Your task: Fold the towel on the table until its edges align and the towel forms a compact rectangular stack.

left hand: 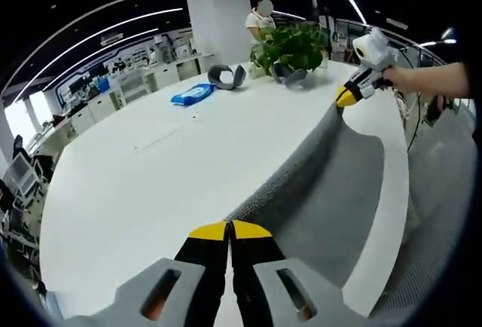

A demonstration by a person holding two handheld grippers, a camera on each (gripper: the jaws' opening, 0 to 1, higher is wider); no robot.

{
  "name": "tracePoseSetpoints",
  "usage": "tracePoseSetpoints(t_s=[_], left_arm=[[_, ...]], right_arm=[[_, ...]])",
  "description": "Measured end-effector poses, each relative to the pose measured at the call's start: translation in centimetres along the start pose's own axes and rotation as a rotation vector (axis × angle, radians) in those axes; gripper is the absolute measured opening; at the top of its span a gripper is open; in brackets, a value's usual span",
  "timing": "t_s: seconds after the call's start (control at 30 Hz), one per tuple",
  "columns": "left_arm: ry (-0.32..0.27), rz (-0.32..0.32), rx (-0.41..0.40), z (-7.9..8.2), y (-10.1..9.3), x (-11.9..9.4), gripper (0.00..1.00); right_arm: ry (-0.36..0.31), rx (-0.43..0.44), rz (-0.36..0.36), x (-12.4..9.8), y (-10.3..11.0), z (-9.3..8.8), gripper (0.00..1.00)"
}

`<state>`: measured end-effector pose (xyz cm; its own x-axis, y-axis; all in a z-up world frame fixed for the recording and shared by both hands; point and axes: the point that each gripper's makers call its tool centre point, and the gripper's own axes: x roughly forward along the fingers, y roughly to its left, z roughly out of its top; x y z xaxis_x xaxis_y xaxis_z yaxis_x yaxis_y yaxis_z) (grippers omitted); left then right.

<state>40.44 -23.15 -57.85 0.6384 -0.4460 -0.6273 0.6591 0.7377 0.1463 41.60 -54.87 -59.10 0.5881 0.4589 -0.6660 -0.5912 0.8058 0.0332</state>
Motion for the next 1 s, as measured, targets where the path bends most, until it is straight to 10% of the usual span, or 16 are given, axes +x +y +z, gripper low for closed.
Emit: tracePoseSetpoints(t_s=[0.53, 1.0], left_arm=[[0.08, 0.009, 0.027, -1.7, 0.7, 3.4, 0.01], [0.011, 0.045, 0.04, -0.3, -1.4, 1.2, 0.09]], right_arm=[[0.056, -0.076, -0.059, 3.3, -0.9, -1.6, 0.02], [-0.022, -0.067, -0.102, 0.4, -1.0, -0.5, 0.04]])
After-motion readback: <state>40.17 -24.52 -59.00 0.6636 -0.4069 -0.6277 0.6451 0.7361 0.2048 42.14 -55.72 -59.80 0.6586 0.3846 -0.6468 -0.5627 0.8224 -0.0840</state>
